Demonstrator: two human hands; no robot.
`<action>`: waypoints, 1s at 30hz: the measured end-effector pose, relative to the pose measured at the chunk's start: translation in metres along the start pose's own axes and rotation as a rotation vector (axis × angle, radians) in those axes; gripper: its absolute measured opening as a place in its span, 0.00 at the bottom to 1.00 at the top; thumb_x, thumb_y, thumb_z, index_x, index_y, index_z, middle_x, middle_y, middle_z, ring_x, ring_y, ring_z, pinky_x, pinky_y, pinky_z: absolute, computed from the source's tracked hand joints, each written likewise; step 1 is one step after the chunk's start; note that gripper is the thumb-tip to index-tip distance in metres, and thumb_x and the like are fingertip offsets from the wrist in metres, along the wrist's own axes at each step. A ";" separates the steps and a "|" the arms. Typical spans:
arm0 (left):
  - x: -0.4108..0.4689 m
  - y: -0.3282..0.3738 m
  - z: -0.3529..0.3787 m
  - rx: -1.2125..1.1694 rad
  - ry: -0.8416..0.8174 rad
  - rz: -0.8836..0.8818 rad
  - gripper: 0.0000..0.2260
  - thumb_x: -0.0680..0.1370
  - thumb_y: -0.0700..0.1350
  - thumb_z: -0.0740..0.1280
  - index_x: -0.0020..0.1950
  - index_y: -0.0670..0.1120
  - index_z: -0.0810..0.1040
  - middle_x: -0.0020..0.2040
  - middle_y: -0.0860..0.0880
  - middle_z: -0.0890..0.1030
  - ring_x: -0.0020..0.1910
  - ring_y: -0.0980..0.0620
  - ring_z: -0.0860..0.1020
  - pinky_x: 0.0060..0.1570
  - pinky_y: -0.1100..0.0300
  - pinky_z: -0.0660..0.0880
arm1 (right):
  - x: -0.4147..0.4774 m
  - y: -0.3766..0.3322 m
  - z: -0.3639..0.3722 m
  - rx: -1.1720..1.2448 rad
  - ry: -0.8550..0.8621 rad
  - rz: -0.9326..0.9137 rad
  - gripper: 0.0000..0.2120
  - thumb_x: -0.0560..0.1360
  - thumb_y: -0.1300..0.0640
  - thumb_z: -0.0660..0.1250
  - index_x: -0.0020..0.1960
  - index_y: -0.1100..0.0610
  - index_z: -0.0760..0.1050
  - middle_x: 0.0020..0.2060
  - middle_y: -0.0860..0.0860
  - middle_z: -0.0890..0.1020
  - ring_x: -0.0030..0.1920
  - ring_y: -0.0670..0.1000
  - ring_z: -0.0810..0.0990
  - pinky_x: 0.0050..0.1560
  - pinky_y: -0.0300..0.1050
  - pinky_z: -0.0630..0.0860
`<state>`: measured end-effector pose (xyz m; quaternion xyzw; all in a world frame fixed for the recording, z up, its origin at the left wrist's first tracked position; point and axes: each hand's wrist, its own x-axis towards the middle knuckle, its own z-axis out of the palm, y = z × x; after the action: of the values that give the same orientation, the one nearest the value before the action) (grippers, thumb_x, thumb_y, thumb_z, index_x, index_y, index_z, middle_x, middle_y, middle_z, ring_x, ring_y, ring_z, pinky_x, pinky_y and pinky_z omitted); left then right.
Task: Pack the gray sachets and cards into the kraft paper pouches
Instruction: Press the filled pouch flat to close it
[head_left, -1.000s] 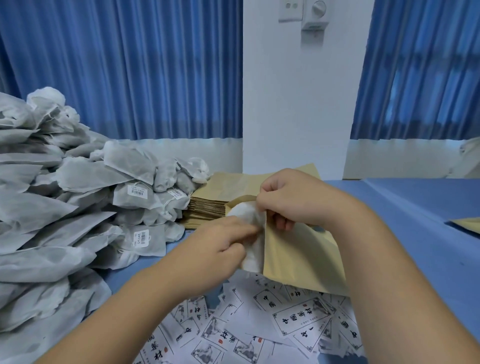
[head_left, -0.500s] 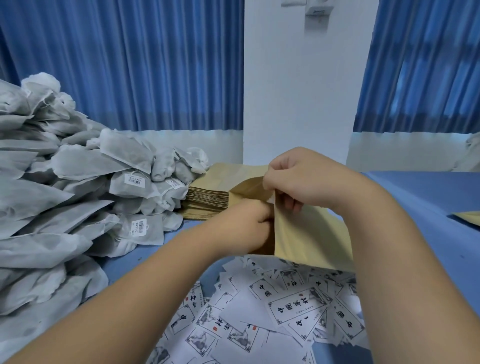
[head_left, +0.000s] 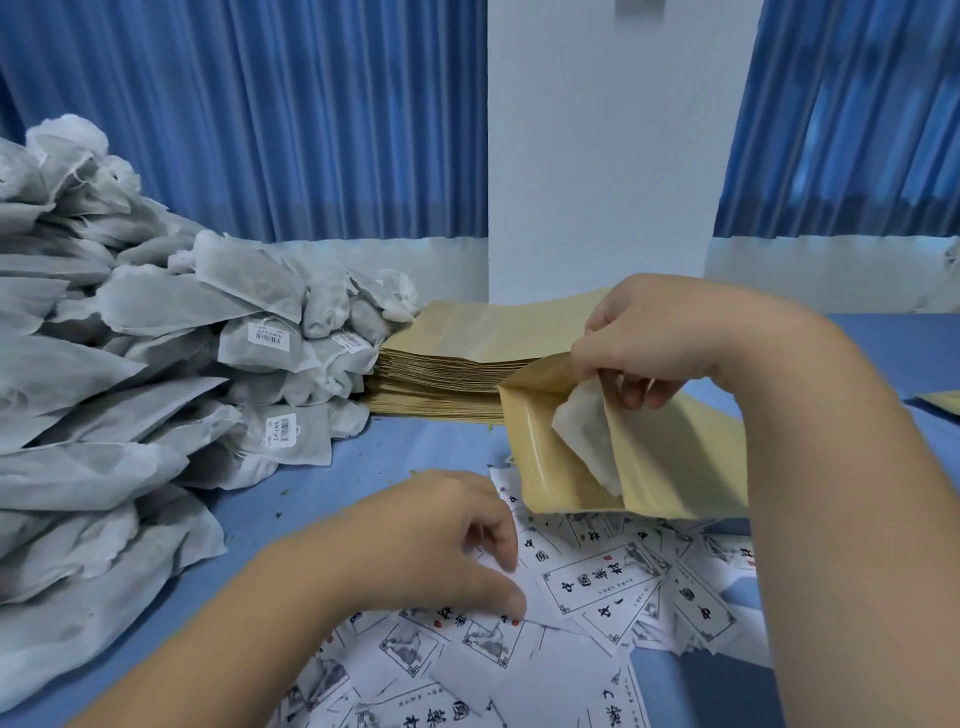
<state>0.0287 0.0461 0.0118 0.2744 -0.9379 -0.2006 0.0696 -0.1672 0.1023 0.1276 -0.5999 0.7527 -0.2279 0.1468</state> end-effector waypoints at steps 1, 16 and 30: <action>-0.001 0.002 0.002 0.014 -0.039 0.003 0.17 0.65 0.63 0.75 0.50 0.60 0.79 0.49 0.63 0.74 0.49 0.66 0.72 0.47 0.66 0.72 | 0.000 0.000 0.000 0.003 -0.002 0.001 0.10 0.71 0.60 0.65 0.32 0.59 0.76 0.25 0.53 0.78 0.25 0.50 0.78 0.28 0.39 0.76; -0.008 0.007 -0.003 -0.099 0.048 -0.057 0.15 0.69 0.51 0.74 0.50 0.62 0.73 0.45 0.59 0.75 0.37 0.65 0.73 0.35 0.69 0.72 | 0.000 0.009 -0.004 0.016 -0.023 0.024 0.13 0.70 0.61 0.66 0.28 0.58 0.70 0.25 0.54 0.76 0.25 0.51 0.77 0.28 0.40 0.76; -0.010 -0.004 -0.014 -0.197 0.086 -0.048 0.07 0.71 0.56 0.73 0.48 0.61 0.81 0.44 0.63 0.78 0.39 0.63 0.76 0.40 0.68 0.72 | 0.002 0.007 0.000 0.009 -0.042 0.033 0.12 0.70 0.61 0.66 0.28 0.58 0.73 0.25 0.53 0.77 0.26 0.50 0.78 0.29 0.40 0.76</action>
<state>0.0421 0.0436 0.0227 0.2969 -0.9029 -0.2814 0.1318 -0.1741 0.1017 0.1240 -0.5912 0.7584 -0.2164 0.1690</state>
